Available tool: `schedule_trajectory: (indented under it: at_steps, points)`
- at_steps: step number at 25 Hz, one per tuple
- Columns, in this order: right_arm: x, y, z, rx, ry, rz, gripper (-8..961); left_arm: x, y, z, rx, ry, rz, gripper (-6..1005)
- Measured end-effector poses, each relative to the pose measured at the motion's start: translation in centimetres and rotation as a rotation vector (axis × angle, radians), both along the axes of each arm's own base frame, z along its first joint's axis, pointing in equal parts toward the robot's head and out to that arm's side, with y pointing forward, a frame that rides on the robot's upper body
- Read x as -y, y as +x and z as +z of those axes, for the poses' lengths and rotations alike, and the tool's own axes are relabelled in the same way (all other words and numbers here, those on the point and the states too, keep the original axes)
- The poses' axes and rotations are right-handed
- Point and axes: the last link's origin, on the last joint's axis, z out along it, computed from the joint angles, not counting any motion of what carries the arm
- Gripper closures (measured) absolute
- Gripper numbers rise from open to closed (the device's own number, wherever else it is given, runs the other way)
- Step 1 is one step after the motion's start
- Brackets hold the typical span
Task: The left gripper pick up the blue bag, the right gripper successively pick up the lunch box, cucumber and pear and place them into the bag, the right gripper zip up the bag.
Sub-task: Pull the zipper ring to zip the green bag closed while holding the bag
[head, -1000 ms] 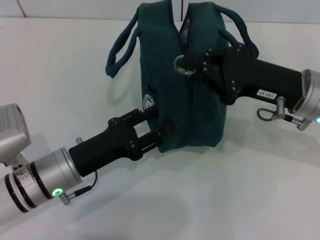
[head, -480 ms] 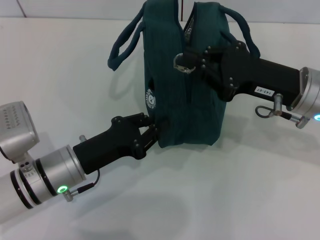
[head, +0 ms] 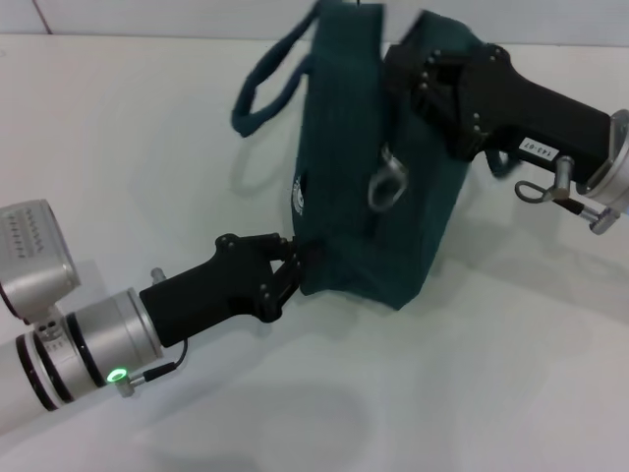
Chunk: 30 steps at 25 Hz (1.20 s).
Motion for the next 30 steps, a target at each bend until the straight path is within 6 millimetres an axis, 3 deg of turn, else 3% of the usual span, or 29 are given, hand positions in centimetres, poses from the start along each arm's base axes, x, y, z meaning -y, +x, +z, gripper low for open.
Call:
schedule_trajectory:
  at_steps: [13, 22, 30]
  points:
    - [0.6, 0.9, 0.1, 0.006, -0.012, -0.007, 953, 0.5, -0.6, -0.1, -0.039, 0.002, -0.008, 930]
    - [4.1, 2.5, 1.8, -0.017, -0.102, 0.134, 922, 0.2, -0.7, 0.0, -0.036, 0.014, 0.008, 929]
    - [5.3, 4.6, -0.2, 0.122, -0.214, 0.075, 843, 0.2, -0.8, 0.2, -0.028, 0.023, 0.019, 928]
